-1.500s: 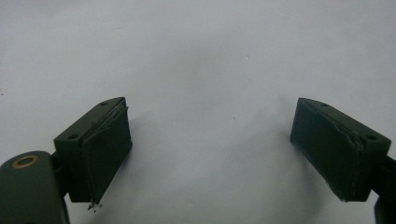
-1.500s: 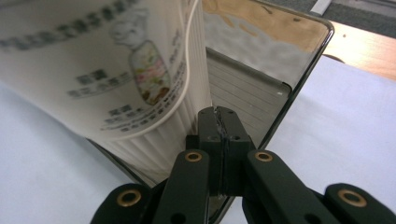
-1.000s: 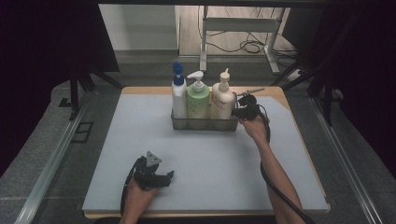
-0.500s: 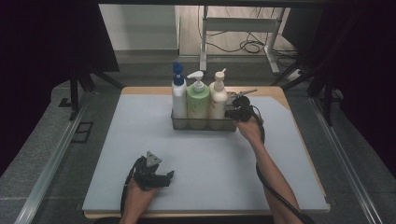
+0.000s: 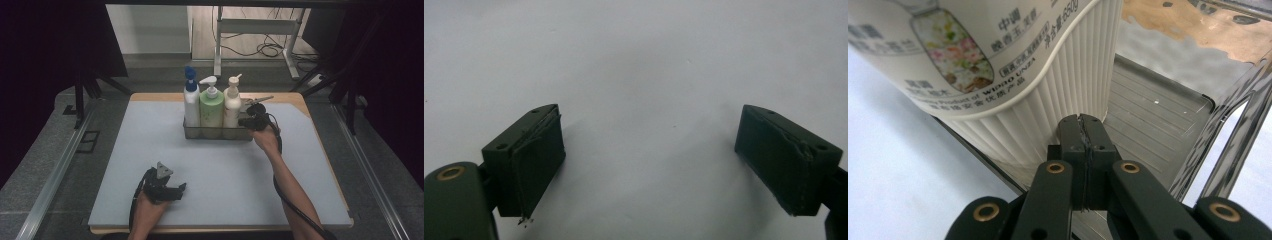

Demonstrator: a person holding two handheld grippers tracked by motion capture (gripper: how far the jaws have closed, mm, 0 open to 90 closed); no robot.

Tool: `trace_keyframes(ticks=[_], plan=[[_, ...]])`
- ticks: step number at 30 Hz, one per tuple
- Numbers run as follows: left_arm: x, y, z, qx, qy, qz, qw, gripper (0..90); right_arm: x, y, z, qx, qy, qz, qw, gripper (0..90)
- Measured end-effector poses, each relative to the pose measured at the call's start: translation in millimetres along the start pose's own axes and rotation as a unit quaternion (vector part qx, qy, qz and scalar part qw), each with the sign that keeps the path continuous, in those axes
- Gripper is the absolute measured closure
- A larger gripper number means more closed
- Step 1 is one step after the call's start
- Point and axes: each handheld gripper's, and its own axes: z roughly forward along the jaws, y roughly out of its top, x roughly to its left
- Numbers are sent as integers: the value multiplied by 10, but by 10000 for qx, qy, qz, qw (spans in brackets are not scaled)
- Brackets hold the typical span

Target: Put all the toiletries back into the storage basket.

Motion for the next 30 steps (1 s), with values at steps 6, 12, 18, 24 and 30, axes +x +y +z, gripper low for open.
trace_keyframes(ticks=[6,12,18,24,30], plan=[[0,0,1,0,-1,-4,10000,120,0,-3,-22,-8,47,-5,10000,896],[0,0,0,1,-1,-2,10000,120,0,-21,-29,-31,124,53,9999,896],[0,0,0,1,0,0,10000,120,9,-26,-32,-18,147,49,9999,896],[0,0,0,1,1,1,10000,120,12,-36,-31,-16,158,38,9999,894],[0,0,0,0,0,2,10000,120,-5,-48,-33,5,85,10,10000,833]])
